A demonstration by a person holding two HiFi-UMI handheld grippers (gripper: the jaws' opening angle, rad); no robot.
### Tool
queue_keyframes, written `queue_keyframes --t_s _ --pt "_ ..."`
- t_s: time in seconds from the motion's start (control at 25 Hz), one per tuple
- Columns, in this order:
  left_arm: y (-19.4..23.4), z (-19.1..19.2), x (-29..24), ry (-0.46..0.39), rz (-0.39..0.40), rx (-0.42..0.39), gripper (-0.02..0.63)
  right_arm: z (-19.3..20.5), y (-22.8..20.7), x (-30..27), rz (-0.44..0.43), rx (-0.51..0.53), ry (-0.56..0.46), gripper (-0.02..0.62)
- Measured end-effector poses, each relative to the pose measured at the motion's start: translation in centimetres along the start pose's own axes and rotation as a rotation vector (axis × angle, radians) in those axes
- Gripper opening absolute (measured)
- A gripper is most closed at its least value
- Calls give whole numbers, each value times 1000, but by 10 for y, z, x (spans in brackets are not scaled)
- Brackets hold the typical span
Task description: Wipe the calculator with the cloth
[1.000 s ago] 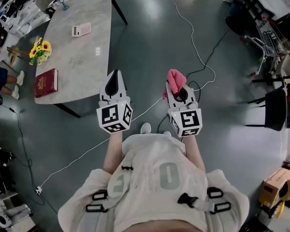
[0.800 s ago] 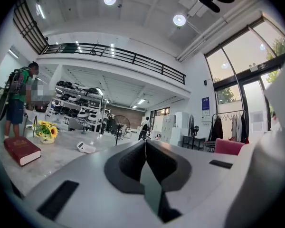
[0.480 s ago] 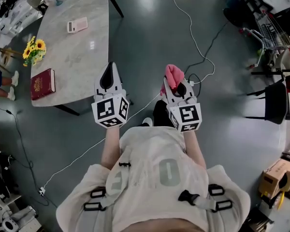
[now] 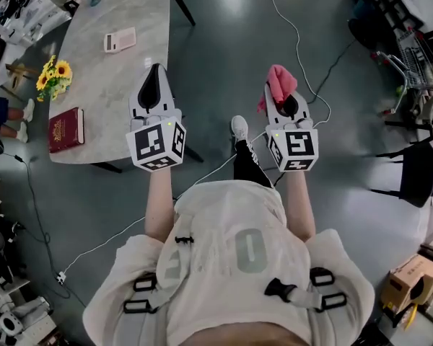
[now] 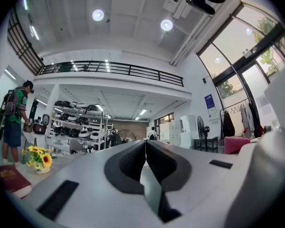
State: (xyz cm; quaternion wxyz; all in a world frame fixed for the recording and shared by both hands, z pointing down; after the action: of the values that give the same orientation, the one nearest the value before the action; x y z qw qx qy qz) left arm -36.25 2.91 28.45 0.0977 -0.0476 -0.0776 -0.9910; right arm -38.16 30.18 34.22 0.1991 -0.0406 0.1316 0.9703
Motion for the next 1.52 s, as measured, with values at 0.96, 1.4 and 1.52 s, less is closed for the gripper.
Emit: queue_keyframes --t_s 0.96,1.4,1.52 --pt "-11 34 -312 16 -177 -32 21 9 -209 -316 -202 -36 -30 57" --pt "5 47 -347 31 -209 -26 21 13 -210 -349 -225 -54 -35 57" --pt "-1 48 -358 33 -182 -28 21 14 -217 -354 -209 -64 -30 57"
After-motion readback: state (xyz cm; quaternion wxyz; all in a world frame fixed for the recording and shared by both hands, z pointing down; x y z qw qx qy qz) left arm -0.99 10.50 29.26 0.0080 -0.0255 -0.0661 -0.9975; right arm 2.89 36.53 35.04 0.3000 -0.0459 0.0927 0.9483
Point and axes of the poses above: the fingertips, and each gripper's own axes: x backward along the fingers, y to its left, z out of its underside, the point moved 7 cm from there along x, backward along the fingers, and after that the axes turned 9 degrees about x, right-handed, at the moved point
